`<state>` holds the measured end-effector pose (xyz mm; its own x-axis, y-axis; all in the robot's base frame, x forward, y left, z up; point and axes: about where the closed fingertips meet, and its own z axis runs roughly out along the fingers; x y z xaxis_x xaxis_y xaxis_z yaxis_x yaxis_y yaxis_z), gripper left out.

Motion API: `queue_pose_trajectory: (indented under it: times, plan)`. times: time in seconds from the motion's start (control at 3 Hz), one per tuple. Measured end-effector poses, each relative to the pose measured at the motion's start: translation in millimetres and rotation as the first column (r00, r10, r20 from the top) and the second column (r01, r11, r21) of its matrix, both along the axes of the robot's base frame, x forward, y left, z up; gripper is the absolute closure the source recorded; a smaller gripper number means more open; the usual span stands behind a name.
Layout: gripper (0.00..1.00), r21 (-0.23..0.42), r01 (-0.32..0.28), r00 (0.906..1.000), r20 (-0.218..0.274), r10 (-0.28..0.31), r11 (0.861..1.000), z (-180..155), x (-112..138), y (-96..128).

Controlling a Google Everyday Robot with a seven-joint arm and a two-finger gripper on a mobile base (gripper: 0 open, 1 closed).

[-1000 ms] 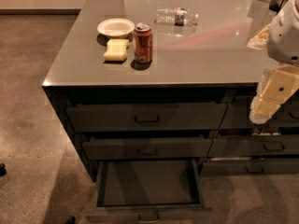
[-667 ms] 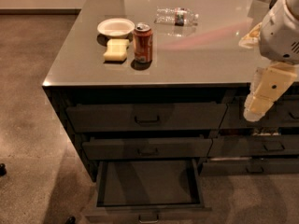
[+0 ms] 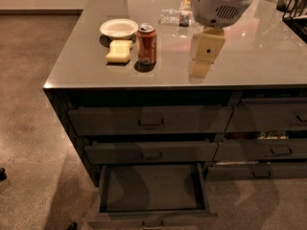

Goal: Place sponge into bottom drawer

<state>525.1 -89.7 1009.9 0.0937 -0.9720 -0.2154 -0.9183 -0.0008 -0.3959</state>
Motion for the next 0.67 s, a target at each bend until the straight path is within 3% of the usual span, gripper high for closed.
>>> queue_pose_trajectory:
  times: [0.33,0.67]
  plan:
    - [0.0,0.0,0.0,1.0,0.0,0.0,1.0,0,0,0]
    - [0.0,-0.04,-0.003,0.9989,0.046,0.005,0.999,8,15,15]
